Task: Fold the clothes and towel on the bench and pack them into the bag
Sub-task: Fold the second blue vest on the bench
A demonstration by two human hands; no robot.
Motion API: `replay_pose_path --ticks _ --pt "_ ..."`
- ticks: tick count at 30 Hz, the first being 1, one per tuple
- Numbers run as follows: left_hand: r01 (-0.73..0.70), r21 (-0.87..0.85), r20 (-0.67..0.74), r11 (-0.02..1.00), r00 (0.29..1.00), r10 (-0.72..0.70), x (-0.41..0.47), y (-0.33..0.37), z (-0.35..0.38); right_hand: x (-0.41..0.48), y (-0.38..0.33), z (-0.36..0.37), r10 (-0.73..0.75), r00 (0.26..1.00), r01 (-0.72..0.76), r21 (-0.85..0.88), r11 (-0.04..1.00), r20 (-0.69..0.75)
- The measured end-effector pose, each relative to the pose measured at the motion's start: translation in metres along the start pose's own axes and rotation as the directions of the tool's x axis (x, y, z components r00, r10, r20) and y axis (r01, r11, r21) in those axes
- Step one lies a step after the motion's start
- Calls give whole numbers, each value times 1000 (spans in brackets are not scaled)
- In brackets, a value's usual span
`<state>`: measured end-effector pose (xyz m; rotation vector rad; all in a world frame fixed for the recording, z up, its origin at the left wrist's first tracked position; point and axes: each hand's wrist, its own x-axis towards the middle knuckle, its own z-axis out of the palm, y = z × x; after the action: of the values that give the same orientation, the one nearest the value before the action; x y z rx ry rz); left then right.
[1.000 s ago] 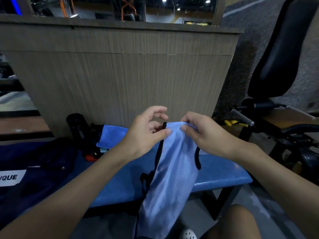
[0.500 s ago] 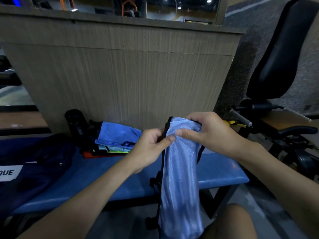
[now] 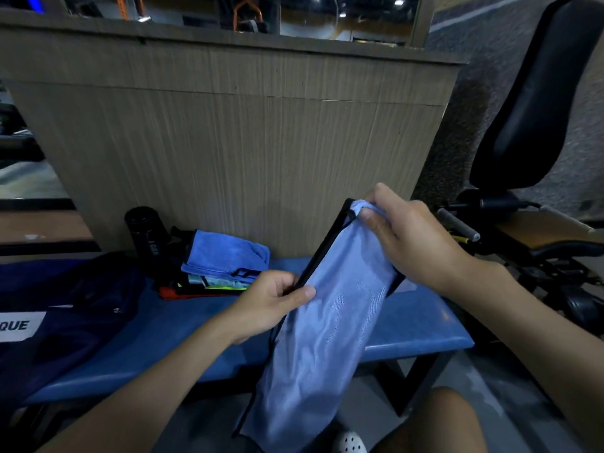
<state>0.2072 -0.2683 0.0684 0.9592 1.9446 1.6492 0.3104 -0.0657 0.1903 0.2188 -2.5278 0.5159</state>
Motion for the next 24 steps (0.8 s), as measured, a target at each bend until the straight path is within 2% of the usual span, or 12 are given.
replay_pose_path --ticks 7,10,14,18,24 --pt "-46 86 -54 995 997 51 0 -7 -32 -9 21 11 177 968 -148 165 975 -176" --pt "-25 203 -120 979 992 50 5 -11 -48 -11 37 17 238 943 -193 199 961 -233" --pt "-81 342 -225 936 960 165 26 15 -67 -13 60 31 328 902 -267 236 934 -280" --pt "-172 449 -78 877 970 230 69 53 -78 -8 91 42 424 849 -341 284 896 -315" --pt "-171 528 99 832 985 140 162 29 -60 -8 159 61 571 761 -472 340 814 -309"
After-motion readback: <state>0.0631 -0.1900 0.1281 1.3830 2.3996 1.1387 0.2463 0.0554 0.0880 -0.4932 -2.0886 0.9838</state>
